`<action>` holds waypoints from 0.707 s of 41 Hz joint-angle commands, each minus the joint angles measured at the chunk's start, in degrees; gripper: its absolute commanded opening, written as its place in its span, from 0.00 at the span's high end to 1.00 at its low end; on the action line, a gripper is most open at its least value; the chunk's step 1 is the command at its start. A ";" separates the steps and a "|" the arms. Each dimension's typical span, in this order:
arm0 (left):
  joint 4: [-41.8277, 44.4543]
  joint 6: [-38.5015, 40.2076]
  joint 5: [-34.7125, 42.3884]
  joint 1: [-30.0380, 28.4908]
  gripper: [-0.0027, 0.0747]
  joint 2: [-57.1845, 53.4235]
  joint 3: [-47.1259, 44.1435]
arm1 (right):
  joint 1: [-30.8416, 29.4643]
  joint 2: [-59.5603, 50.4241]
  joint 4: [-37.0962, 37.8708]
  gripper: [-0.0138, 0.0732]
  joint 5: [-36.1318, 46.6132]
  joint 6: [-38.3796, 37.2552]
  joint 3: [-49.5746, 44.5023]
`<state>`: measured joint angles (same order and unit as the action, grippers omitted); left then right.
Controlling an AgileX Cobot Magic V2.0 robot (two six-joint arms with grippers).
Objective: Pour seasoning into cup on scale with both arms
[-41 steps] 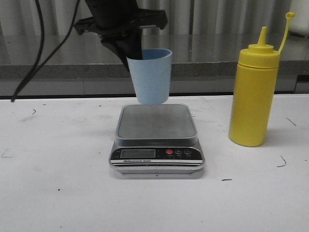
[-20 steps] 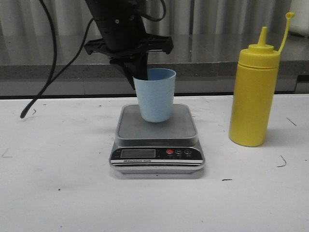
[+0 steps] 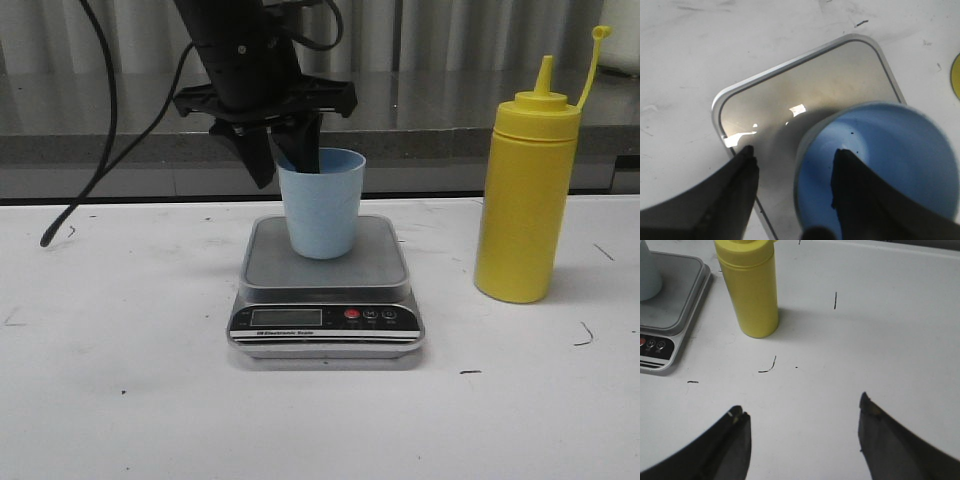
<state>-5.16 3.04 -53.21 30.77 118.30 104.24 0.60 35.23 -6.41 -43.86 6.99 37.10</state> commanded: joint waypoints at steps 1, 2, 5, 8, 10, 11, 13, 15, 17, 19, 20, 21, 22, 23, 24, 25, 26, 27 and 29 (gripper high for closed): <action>0.77 0.69 1.83 0.38 0.51 -7.79 1.65 | -0.25 0.32 -0.06 0.28 3.47 0.67 1.88; 1.42 0.69 1.94 0.38 0.51 -9.72 1.11 | -0.25 0.32 -0.06 0.28 3.47 0.67 1.88; 2.85 0.69 3.04 0.38 0.51 -15.08 -1.90 | -0.25 0.32 -0.06 0.28 3.47 0.67 1.88; 4.28 0.69 5.44 0.38 0.51 -20.50 -6.83 | -0.25 0.32 -0.06 0.28 3.47 0.67 1.88; 4.39 0.69 6.74 0.38 0.51 -23.80 -10.40 | -0.25 0.32 -0.06 0.28 3.47 0.67 1.88; 4.36 0.69 7.78 0.38 0.51 -25.28 -11.99 | -0.25 0.32 -0.06 0.28 3.47 0.67 1.88; 4.36 0.69 9.53 0.26 0.51 -28.69 -16.49 | -0.25 0.32 -0.06 0.28 3.47 0.67 1.88; 4.62 0.69 10.89 0.12 0.51 -32.13 -19.83 | -0.25 0.32 -0.06 0.28 3.47 0.67 1.88; 5.78 0.69 12.57 0.12 0.51 -35.51 -23.65 | -0.25 0.32 -0.06 0.28 3.47 0.67 1.88; 6.27 0.69 13.85 0.12 0.51 -39.30 -27.83 | -0.25 0.32 -0.06 0.28 3.47 0.67 1.88; 6.27 0.69 14.38 0.12 0.51 -40.70 -29.75 | -0.25 0.32 -0.06 0.28 3.47 0.67 1.88; 6.27 0.69 14.67 -0.02 0.51 -42.04 -30.66 | -0.25 0.32 -0.06 0.28 3.47 0.67 1.88; 6.27 0.69 14.85 -0.26 0.51 -43.81 -32.41 | -0.25 0.32 -0.06 0.28 3.47 0.67 1.88; 6.27 0.78 15.22 -0.36 0.51 -45.12 -34.12 | -0.25 0.32 -0.06 0.28 3.47 0.67 1.88; 6.27 0.78 15.34 -0.66 0.51 -46.82 -35.33 | -0.25 0.32 -0.06 0.28 3.47 0.67 1.88; 6.27 1.03 15.60 -0.96 0.51 -48.05 -36.89 | -0.25 0.32 -0.06 0.28 3.47 0.67 1.88; 6.27 1.47 15.72 -1.42 0.51 -49.67 -38.01 | -0.25 0.32 -0.06 0.28 3.47 0.67 1.88; 6.27 1.92 15.70 -1.81 0.51 -50.87 -39.06 | -0.25 0.32 -0.06 0.28 3.47 0.67 1.88; 6.27 2.48 15.36 -3.03 0.51 -53.49 -41.29 | -0.25 0.32 -0.06 0.28 3.47 0.67 1.88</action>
<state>0.87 4.00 -41.60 29.29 70.30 64.58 0.60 35.23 -6.41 -43.86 6.99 37.10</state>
